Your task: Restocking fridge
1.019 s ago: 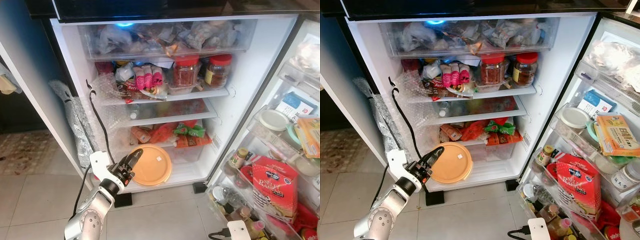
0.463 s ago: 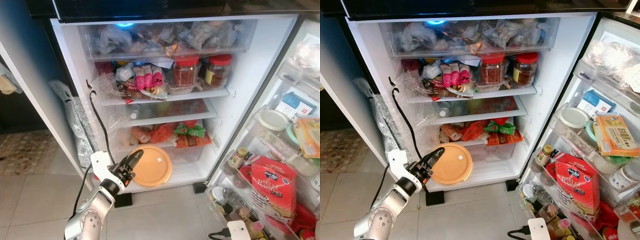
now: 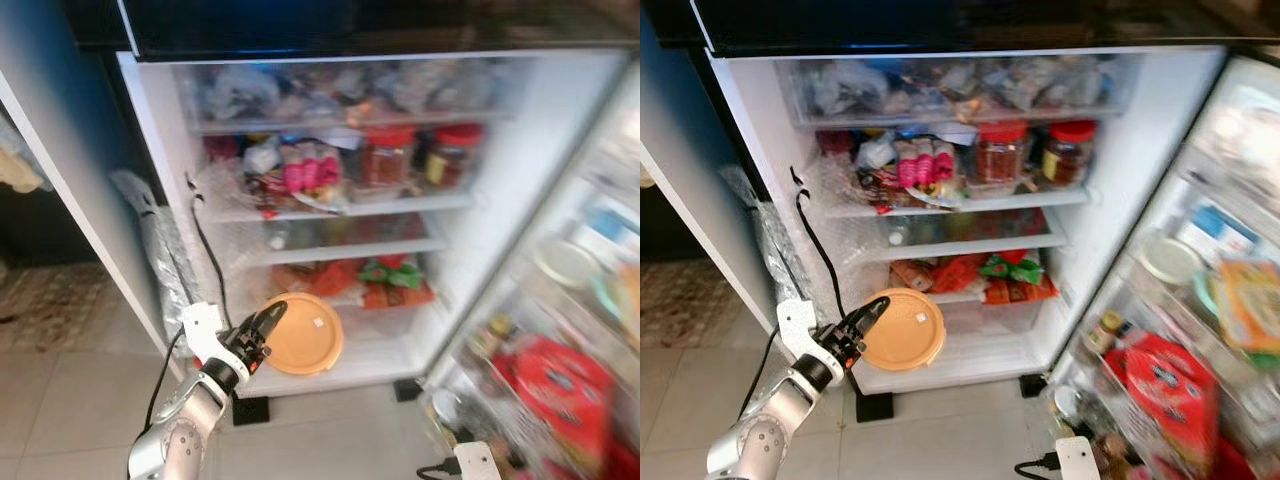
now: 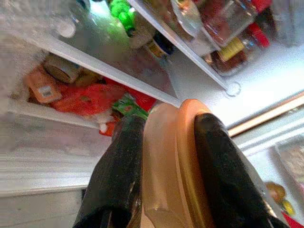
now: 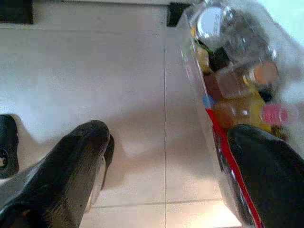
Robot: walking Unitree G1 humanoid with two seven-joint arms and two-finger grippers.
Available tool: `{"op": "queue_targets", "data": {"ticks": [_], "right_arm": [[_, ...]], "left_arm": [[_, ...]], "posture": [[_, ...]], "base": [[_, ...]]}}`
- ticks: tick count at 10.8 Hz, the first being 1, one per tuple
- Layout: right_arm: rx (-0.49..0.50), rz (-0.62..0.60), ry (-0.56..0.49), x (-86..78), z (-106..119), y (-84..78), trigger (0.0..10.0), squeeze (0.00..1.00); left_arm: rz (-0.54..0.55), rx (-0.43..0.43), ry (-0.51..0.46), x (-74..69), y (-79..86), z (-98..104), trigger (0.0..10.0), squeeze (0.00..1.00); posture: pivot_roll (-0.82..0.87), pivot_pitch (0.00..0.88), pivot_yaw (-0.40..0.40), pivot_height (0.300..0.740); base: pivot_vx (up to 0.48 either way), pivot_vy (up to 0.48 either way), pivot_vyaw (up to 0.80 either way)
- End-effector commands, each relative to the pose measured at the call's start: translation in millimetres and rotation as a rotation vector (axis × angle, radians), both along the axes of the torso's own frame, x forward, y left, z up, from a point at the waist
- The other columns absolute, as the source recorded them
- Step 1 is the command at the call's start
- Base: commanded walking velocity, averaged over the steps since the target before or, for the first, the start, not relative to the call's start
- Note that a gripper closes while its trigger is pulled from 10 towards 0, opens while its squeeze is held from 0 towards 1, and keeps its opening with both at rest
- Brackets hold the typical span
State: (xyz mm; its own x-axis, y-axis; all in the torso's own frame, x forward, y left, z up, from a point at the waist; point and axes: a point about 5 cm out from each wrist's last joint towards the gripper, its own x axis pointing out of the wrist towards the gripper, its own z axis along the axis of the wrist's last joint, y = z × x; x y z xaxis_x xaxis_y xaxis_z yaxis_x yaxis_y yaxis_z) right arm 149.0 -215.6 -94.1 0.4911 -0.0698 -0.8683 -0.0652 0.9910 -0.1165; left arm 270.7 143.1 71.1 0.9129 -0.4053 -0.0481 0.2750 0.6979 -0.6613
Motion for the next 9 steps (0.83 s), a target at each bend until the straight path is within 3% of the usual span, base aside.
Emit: {"op": "queue_targets", "data": {"ticks": [1,5,9], "right_arm": [[-0.003,-0.002,0.006,-2.2,-0.5,-1.7,10.0,0.0],[-0.001,0.0,0.005,-2.0,-0.4,-1.4,10.0,0.0],[-0.001,0.005,0.006,-1.9,-0.3,-1.9,10.0,0.0]], "left_arm": [[-0.01,0.001,-0.023,2.1,-2.3,6.6,10.0,0.0],[-0.019,0.011,-0.024,1.8,-3.4,6.5,10.0,0.0],[-0.033,0.033,-0.007,-0.1,-5.2,3.1,10.0,0.0]], "posture": [[-0.1,0.0,-0.034,0.74],[-0.1,0.0,-0.032,0.74],[-0.1,0.0,-0.034,0.74]], "base": [[0.319,0.0,0.0],[0.317,0.0,0.0],[0.0,0.0,0.0]]}}
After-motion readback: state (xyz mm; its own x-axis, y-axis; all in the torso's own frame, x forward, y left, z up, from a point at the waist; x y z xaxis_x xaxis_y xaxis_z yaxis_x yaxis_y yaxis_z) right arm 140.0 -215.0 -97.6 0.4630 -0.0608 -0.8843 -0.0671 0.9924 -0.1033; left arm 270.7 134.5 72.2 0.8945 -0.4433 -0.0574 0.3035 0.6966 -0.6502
